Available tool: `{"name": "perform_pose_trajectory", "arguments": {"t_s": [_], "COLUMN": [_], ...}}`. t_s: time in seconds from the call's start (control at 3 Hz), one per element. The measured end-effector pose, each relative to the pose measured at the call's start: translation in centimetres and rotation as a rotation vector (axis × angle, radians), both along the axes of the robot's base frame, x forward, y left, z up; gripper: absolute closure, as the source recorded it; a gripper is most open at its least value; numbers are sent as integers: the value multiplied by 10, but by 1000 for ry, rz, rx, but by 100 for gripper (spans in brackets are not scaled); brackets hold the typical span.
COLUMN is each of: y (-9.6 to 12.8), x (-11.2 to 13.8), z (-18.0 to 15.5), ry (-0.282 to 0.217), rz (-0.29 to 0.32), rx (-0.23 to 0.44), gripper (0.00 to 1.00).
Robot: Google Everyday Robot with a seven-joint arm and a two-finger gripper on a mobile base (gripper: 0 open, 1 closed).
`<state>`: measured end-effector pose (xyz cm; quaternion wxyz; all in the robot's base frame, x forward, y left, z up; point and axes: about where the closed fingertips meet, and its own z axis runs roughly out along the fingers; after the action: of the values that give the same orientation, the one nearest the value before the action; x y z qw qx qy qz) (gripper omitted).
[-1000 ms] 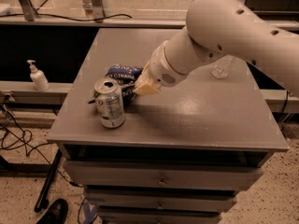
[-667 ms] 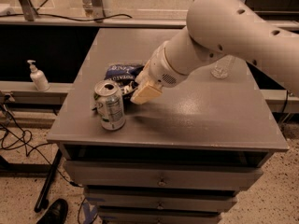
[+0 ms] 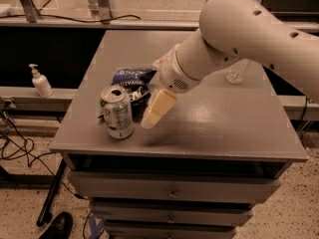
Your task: Move blue chip bag near 7up can
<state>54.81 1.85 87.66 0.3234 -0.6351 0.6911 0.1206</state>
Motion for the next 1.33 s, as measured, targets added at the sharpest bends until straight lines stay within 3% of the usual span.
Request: {"name": "perform_pose_trajectory", "arguments": {"t_s": [0.33, 0.67, 1.33], "y": [-32, -94, -223], "x": [5, 7, 10], "z": [3, 9, 71], "ry": [-27, -84, -291], "rz": [-46, -131, -337], "rx": [8, 44, 92], "gripper": [0, 0, 0]}}
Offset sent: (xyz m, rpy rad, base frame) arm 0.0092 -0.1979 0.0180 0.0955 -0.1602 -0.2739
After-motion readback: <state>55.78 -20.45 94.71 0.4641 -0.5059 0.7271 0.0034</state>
